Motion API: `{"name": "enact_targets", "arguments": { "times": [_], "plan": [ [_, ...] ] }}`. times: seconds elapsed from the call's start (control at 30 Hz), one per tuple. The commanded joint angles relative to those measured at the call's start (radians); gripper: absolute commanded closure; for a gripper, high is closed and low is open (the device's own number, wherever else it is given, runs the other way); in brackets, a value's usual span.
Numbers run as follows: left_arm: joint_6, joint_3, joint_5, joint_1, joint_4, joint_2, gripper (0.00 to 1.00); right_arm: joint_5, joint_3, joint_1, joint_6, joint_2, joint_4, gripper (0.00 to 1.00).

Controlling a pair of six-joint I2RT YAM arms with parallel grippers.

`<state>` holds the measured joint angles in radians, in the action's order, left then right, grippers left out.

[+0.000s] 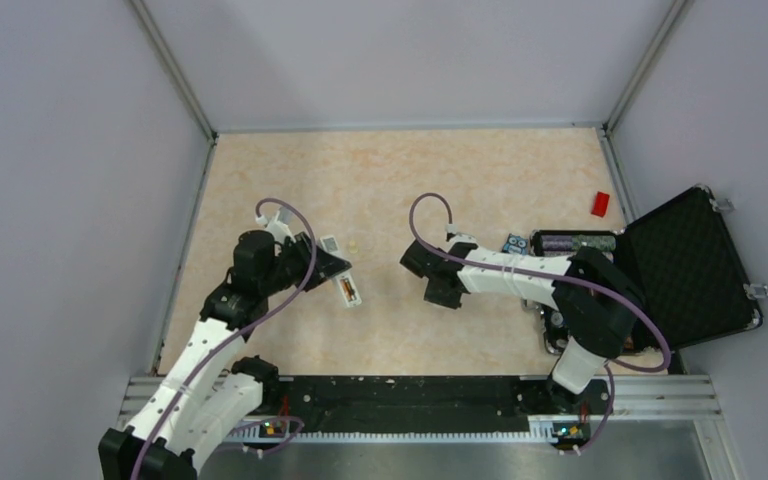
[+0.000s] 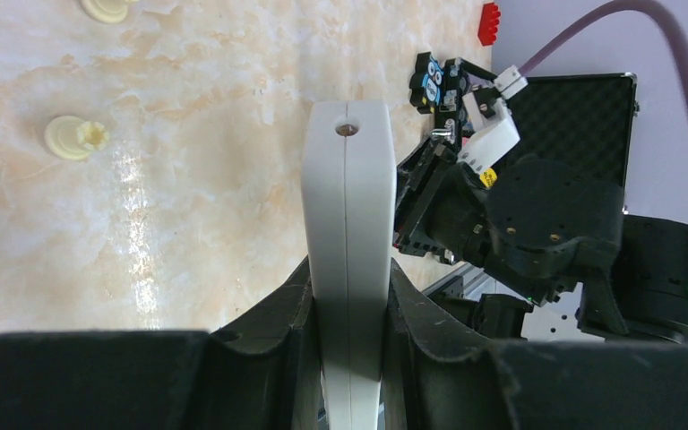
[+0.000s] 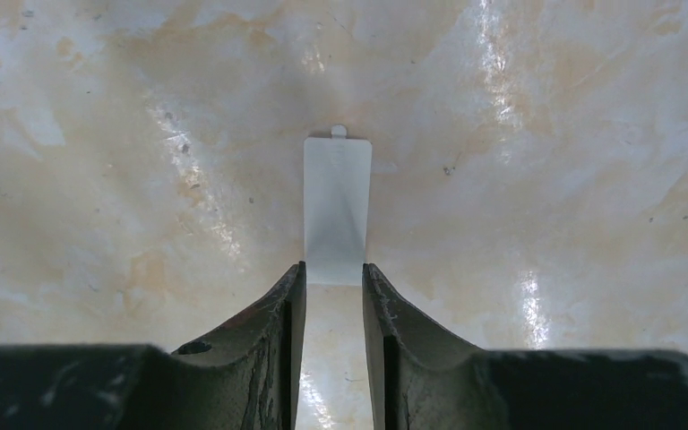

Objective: Load the batteries into the remote control

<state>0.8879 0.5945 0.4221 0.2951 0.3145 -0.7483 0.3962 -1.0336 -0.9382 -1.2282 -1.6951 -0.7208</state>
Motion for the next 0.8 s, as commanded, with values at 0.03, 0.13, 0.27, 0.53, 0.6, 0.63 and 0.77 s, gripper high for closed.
{"name": "enact_targets", "arguments": {
  "times": [0.03, 0.13, 0.27, 0.53, 0.6, 0.63, 0.77],
  "plan": [
    [0.01, -0.008, 0.048, -0.005, -0.108, -0.041, 1.0, 0.008, -0.002, 0.005, 0.075, 0.098, 0.014, 0.71],
    [0.018, -0.017, 0.066, -0.005, -0.141, -0.074, 1.0, 0.012, -0.003, 0.006, 0.122, 0.127, 0.015, 0.7],
    [0.019, -0.018, 0.071, -0.005, -0.162, -0.103, 1.0, 0.002, -0.004, 0.005, 0.139, 0.121, 0.0, 0.59],
    [0.01, -0.024, 0.035, -0.006, -0.166, -0.103, 1.0, -0.02, -0.053, 0.005, 0.088, 0.007, -0.04, 0.46],
    [0.008, -0.027, 0.029, -0.005, -0.165, -0.099, 1.0, -0.033, -0.056, 0.009, 0.073, -0.02, -0.037, 0.46],
    [0.007, -0.027, 0.025, -0.006, -0.163, -0.097, 1.0, -0.042, -0.054, 0.013, 0.068, -0.03, -0.032, 0.46],
    [-0.003, -0.026, 0.02, -0.005, -0.15, -0.091, 1.0, -0.075, -0.033, 0.031, 0.048, -0.045, -0.003, 0.5]
  ]
}}
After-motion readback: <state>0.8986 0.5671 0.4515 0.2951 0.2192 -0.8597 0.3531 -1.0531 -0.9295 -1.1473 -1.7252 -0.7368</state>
